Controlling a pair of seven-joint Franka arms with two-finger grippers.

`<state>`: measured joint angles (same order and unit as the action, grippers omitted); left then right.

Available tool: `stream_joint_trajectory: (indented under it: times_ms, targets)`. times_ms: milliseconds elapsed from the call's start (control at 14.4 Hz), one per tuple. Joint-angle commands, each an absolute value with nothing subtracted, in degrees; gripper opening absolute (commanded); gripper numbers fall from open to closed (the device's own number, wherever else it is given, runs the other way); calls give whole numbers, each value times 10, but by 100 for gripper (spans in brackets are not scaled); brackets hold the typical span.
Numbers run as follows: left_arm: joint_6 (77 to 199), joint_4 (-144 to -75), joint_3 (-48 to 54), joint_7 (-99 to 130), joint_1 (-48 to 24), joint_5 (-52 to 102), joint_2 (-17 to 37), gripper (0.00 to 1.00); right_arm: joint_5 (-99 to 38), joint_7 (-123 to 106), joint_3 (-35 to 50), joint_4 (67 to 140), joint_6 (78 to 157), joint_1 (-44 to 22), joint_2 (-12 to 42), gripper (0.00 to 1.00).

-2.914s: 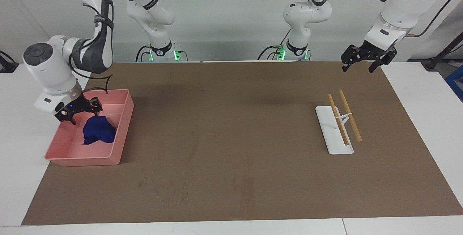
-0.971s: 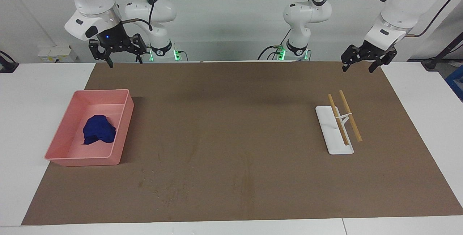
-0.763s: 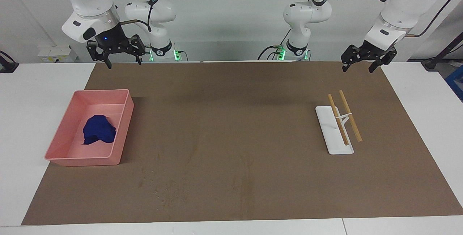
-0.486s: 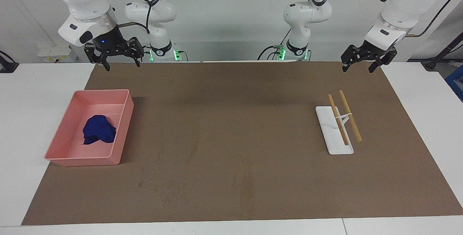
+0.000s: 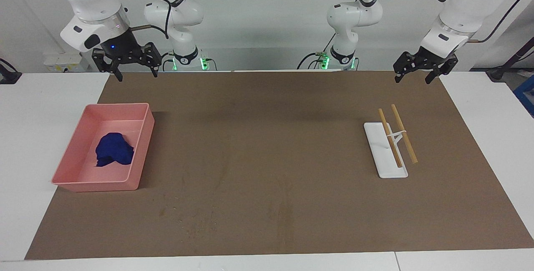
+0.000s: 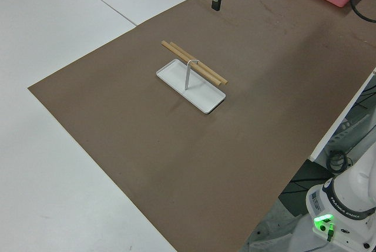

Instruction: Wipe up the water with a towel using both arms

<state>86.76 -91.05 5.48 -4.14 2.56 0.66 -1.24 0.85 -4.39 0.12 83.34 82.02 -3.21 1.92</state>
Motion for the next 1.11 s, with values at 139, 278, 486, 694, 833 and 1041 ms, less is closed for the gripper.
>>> stream_joint_trajectory:
  times_ms: [139, 278, 486, 694, 833, 1041]
  targets:
    - [864, -918, 60, -43, 30, -5, -20, 100, -9, -33, 25, 827, 828, 4, 25, 100]
    - [864, -918, 60, -43, 30, -5, -20, 100, -9, -33, 22, 827, 828, 0, 25, 100]
    - [864, -918, 60, -43, 30, -5, -20, 100, -10, -31, 22, 828, 831, 1, 25, 100]
    - [864, -918, 60, -43, 30, -5, -20, 100, -9, -29, 22, 831, 831, 1, 24, 100]
    - [864, -918, 60, -43, 30, -5, -20, 100, -9, -30, 21, 833, 837, 3, 23, 100]
    - [864, -918, 60, -43, 30, -5, -20, 100, -9, -14, 20, 838, 843, 10, 22, 100]
